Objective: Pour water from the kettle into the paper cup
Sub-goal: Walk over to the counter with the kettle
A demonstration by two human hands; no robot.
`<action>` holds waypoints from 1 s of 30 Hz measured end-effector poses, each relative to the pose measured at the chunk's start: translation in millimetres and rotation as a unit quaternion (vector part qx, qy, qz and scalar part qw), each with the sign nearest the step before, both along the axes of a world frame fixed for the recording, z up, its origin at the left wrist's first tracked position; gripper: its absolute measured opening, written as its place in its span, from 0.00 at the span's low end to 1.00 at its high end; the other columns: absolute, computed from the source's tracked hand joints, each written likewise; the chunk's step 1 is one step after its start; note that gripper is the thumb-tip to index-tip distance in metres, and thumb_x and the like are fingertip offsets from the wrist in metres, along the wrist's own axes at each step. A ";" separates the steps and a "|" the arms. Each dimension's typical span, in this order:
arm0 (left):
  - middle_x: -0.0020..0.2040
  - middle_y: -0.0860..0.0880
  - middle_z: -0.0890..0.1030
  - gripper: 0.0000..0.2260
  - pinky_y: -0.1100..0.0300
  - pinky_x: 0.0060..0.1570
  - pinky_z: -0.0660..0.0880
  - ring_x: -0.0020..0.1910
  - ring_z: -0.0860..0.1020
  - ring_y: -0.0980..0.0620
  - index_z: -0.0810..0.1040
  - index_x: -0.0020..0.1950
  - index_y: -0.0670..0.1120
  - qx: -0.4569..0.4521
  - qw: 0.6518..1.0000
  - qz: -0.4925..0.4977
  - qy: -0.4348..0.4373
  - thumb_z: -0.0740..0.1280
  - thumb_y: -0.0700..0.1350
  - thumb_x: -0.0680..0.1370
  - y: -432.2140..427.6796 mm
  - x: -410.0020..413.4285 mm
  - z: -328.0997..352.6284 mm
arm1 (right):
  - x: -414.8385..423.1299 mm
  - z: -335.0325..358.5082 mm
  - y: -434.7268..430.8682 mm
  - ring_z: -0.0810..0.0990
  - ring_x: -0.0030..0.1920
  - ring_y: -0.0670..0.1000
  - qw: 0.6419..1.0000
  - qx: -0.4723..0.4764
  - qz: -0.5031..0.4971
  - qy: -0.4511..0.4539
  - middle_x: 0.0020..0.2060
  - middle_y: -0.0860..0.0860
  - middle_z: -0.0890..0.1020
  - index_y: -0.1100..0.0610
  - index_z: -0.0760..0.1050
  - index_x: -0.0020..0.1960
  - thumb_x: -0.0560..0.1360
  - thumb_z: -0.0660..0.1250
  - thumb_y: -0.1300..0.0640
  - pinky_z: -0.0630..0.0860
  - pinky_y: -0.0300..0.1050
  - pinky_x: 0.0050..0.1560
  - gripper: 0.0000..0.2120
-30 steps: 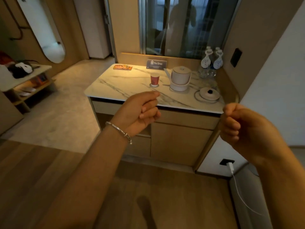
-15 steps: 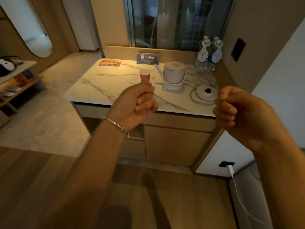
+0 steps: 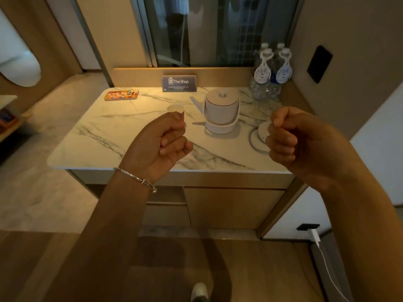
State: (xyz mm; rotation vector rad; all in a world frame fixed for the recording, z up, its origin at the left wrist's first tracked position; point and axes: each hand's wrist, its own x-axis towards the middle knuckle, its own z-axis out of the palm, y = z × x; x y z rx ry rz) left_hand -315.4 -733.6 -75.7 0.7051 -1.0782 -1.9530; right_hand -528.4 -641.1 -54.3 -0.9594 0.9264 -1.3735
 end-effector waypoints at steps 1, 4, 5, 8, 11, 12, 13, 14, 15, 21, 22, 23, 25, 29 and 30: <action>0.16 0.54 0.62 0.11 0.66 0.35 0.73 0.15 0.59 0.56 0.64 0.34 0.47 0.001 1.000 -0.002 0.001 0.54 0.38 0.76 -12.1 -2.0 1.1 | -1.0 -1.0 -11.0 0.62 0.21 0.44 1.000 0.002 -0.004 -0.009 0.19 0.46 0.67 0.55 0.71 0.32 0.72 0.48 0.66 0.57 0.36 0.22 0.17; 0.16 0.54 0.62 0.10 0.66 0.34 0.74 0.15 0.59 0.56 0.64 0.35 0.48 0.001 1.000 -0.014 0.005 0.54 0.37 0.76 -50.0 -9.1 1.5 | -9.1 -4.8 -43.8 0.62 0.21 0.44 1.000 0.005 -0.014 -0.024 0.19 0.45 0.67 0.54 0.72 0.31 0.72 0.48 0.66 0.58 0.34 0.21 0.18; 0.16 0.54 0.62 0.10 0.66 0.34 0.74 0.15 0.59 0.56 0.65 0.35 0.48 0.002 1.000 -0.018 0.003 0.54 0.37 0.76 -59.0 -11.5 1.3 | -11.5 -5.7 -51.0 0.63 0.21 0.44 1.000 0.005 -0.014 -0.023 0.19 0.45 0.68 0.54 0.72 0.31 0.72 0.49 0.66 0.59 0.33 0.21 0.18; 0.16 0.54 0.62 0.10 0.66 0.34 0.74 0.14 0.59 0.56 0.66 0.36 0.47 0.005 0.999 -0.046 0.000 0.54 0.37 0.75 -95.0 -26.8 -2.0 | -24.9 -9.8 -80.1 0.63 0.21 0.44 0.999 0.007 -0.023 -0.025 0.19 0.45 0.68 0.54 0.73 0.31 0.71 0.49 0.66 0.59 0.33 0.20 0.18; 0.16 0.55 0.63 0.07 0.65 0.36 0.74 0.14 0.60 0.57 0.68 0.38 0.47 -0.020 0.997 -0.077 -0.007 0.57 0.38 0.74 -127.9 -43.8 -7.0 | -38.1 -16.1 -110.1 0.63 0.21 0.44 0.999 0.016 -0.032 -0.026 0.19 0.45 0.68 0.54 0.73 0.32 0.71 0.50 0.66 0.59 0.34 0.20 0.17; 0.16 0.55 0.63 0.05 0.65 0.37 0.74 0.14 0.60 0.58 0.68 0.38 0.47 -0.026 0.996 -0.080 -0.008 0.58 0.38 0.73 -138.5 -49.3 -9.0 | -43.0 -18.2 -120.6 0.63 0.21 0.44 0.999 0.022 -0.033 -0.024 0.19 0.45 0.68 0.54 0.73 0.31 0.71 0.50 0.66 0.58 0.34 0.21 0.18; 0.17 0.55 0.63 0.04 0.64 0.37 0.74 0.15 0.60 0.58 0.68 0.38 0.47 -0.028 0.996 -0.080 -0.006 0.58 0.39 0.72 -147.7 -54.3 -11.6 | -47.7 -19.9 -130.0 0.63 0.21 0.44 0.999 0.026 -0.032 -0.019 0.19 0.45 0.68 0.54 0.73 0.31 0.71 0.50 0.66 0.58 0.34 0.21 0.18; 0.17 0.55 0.63 0.04 0.64 0.37 0.74 0.15 0.60 0.57 0.68 0.38 0.47 -0.029 0.997 -0.078 -0.004 0.59 0.39 0.71 -157.9 -59.1 -14.6 | -53.6 -21.7 -140.6 0.63 0.21 0.44 0.999 0.030 -0.029 -0.015 0.19 0.45 0.68 0.54 0.73 0.31 0.71 0.51 0.66 0.58 0.34 0.21 0.17; 0.17 0.55 0.64 0.04 0.64 0.37 0.74 0.15 0.61 0.57 0.68 0.38 0.47 -0.030 0.997 -0.075 -0.002 0.59 0.39 0.72 -166.2 -62.8 -16.8 | -58.4 -22.1 -149.3 0.63 0.21 0.44 0.999 0.031 -0.024 -0.014 0.19 0.45 0.68 0.54 0.73 0.32 0.70 0.52 0.66 0.58 0.34 0.21 0.16; 0.18 0.56 0.64 0.03 0.63 0.42 0.74 0.17 0.61 0.59 0.68 0.38 0.48 -0.020 0.999 -0.046 0.001 0.60 0.40 0.71 -210.1 -74.5 -26.9 | -81.0 -23.7 -201.1 0.64 0.21 0.43 0.999 0.037 -0.006 -0.009 0.19 0.45 0.68 0.53 0.74 0.32 0.70 0.52 0.65 0.59 0.34 0.20 0.16; 0.19 0.56 0.64 0.03 0.62 0.43 0.74 0.18 0.62 0.59 0.68 0.39 0.47 -0.023 0.999 -0.048 -0.003 0.59 0.40 0.71 -217.5 -75.4 -28.4 | -83.1 -24.5 -210.2 0.64 0.21 0.43 0.999 0.040 -0.004 -0.010 0.19 0.45 0.68 0.53 0.75 0.32 0.70 0.52 0.65 0.59 0.34 0.20 0.17; 0.20 0.56 0.65 0.03 0.61 0.44 0.74 0.19 0.63 0.59 0.68 0.39 0.47 -0.026 0.998 -0.049 -0.008 0.59 0.41 0.71 -223.6 -75.6 -30.2 | -84.7 -25.0 -217.4 0.64 0.21 0.43 0.999 0.039 -0.004 -0.011 0.19 0.45 0.68 0.53 0.75 0.32 0.70 0.52 0.65 0.60 0.34 0.20 0.16; 0.23 0.55 0.66 0.05 0.59 0.45 0.74 0.22 0.65 0.58 0.69 0.37 0.47 -0.029 0.998 -0.048 -0.019 0.59 0.42 0.73 -237.5 -74.5 -32.5 | -86.2 -26.6 -232.4 0.64 0.21 0.43 0.999 0.031 -0.005 -0.013 0.20 0.45 0.69 0.52 0.75 0.32 0.67 0.55 0.63 0.60 0.35 0.20 0.12; 0.24 0.55 0.68 0.05 0.57 0.49 0.72 0.24 0.68 0.58 0.69 0.36 0.47 -0.034 0.998 -0.044 -0.027 0.59 0.43 0.72 -266.5 -67.3 -37.1 | -85.2 -32.0 -256.6 0.66 0.23 0.43 1.000 0.014 0.017 -0.006 0.21 0.45 0.70 0.54 0.75 0.35 0.69 0.56 0.62 0.63 0.34 0.21 0.11; 0.24 0.55 0.69 0.05 0.57 0.50 0.72 0.24 0.68 0.58 0.68 0.36 0.47 -0.030 0.998 -0.045 -0.023 0.59 0.43 0.72 -276.1 -65.3 -39.1 | -84.4 -33.3 -262.6 0.67 0.23 0.44 1.000 0.006 0.024 0.001 0.22 0.45 0.71 0.54 0.76 0.36 0.69 0.57 0.61 0.64 0.34 0.22 0.10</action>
